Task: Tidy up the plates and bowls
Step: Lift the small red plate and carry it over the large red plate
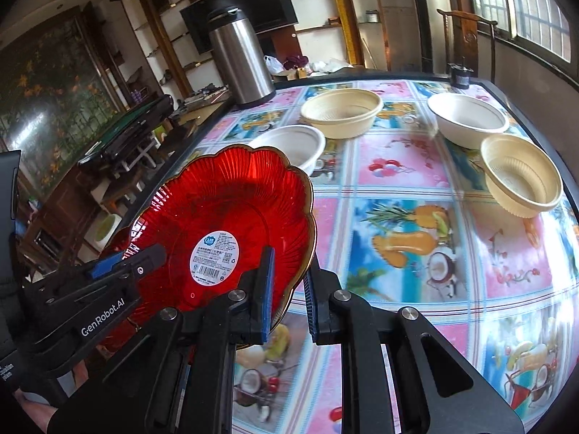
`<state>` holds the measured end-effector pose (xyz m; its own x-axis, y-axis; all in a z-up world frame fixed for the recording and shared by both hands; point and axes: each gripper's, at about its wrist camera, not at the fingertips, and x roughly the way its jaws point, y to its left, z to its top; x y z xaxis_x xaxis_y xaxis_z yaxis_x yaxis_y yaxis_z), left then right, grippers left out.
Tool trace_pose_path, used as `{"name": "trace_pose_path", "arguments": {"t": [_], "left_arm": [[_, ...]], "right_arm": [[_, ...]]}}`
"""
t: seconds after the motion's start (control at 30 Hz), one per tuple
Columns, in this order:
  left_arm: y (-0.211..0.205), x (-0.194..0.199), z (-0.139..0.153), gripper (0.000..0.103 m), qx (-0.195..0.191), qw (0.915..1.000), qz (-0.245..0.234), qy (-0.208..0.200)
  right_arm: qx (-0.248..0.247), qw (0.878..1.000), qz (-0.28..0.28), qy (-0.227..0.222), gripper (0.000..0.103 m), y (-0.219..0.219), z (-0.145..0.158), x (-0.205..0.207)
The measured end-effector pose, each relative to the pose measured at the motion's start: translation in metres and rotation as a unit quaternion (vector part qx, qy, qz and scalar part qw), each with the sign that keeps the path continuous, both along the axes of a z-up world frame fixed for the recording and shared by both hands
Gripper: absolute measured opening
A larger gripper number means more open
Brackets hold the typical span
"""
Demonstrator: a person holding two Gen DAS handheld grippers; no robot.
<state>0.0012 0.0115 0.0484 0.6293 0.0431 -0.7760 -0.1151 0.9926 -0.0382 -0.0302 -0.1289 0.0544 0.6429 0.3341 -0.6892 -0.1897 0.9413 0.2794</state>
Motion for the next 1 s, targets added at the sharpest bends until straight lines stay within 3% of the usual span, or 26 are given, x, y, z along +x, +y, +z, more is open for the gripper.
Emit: {"name": "trace_pose_path", "arguments": {"t": [0.57,1.0], "left_arm": [[0.075,-0.017,-0.014,0.028,0.003,0.9976,0.069,0.005],[0.113,-0.022,-0.038,0.028,-0.002,0.9948,0.096,0.035]], "right_arm": [[-0.025,0.997,0.075,0.012,0.016,0.087,-0.011,0.0],[-0.047,0.992,0.114,0.041,0.016,0.131,-0.034,0.009]]}}
